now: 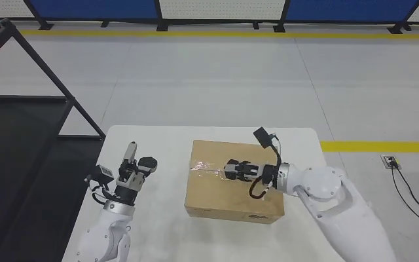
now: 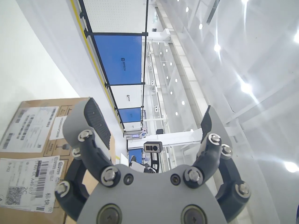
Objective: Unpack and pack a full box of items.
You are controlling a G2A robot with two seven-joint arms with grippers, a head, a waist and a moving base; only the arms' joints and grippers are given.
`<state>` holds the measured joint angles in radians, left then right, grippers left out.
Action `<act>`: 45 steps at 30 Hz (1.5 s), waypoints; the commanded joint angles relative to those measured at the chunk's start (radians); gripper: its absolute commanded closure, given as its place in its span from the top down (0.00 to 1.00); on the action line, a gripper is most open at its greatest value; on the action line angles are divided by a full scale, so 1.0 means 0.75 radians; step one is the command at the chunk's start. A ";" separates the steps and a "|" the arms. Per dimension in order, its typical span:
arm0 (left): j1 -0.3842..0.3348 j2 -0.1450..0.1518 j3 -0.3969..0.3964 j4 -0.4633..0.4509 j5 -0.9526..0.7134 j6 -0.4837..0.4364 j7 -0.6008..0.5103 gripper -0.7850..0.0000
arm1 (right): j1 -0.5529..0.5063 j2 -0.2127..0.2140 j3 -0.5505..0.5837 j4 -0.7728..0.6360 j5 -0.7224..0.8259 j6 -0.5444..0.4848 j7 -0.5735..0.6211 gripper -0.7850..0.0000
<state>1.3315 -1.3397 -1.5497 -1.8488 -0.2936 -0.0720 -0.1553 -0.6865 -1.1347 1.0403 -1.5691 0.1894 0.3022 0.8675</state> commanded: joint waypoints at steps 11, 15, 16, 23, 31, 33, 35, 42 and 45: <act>0.055 0.001 -0.033 0.002 -0.042 -0.043 0.007 1.00 | 0.093 -0.035 -0.088 0.109 0.152 0.023 -0.002 0.00; 0.057 0.001 -0.032 -0.001 -0.039 -0.043 0.007 1.00 | 0.090 -0.046 -0.129 0.108 0.118 0.069 -0.073 0.00; 0.059 0.001 -0.028 -0.005 -0.035 -0.043 0.005 1.00 | 0.109 -0.056 -0.161 0.107 0.089 0.114 -0.124 0.00; 0.057 0.002 -0.020 -0.014 -0.027 -0.041 0.001 1.00 | 0.300 -0.164 -0.408 0.182 0.054 0.323 -0.333 0.00; 0.067 0.003 -0.042 -0.005 -0.051 -0.061 0.005 1.00 | 0.490 -0.284 -0.552 0.401 0.170 0.475 -0.353 0.00; 0.069 0.004 -0.049 -0.007 -0.059 -0.065 0.006 1.00 | 0.508 -0.302 -0.566 0.450 0.196 0.503 -0.335 0.00; 0.069 0.004 -0.054 -0.009 -0.066 -0.065 0.003 1.00 | 0.521 -0.311 -0.572 0.487 0.219 0.515 -0.289 0.00; 0.053 0.007 -0.052 -0.014 -0.060 -0.053 -0.016 1.00 | 0.515 -0.324 -0.572 0.513 0.192 0.575 -0.311 0.00; 0.046 0.007 -0.044 -0.010 -0.050 -0.047 -0.022 1.00 | 0.488 -0.316 -0.550 0.479 0.170 0.588 -0.332 0.00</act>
<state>1.3677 -1.3343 -1.5850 -1.8577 -0.3338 -0.1083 -0.1711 -0.3133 -1.3746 0.6219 -1.2006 0.3246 0.7403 0.6231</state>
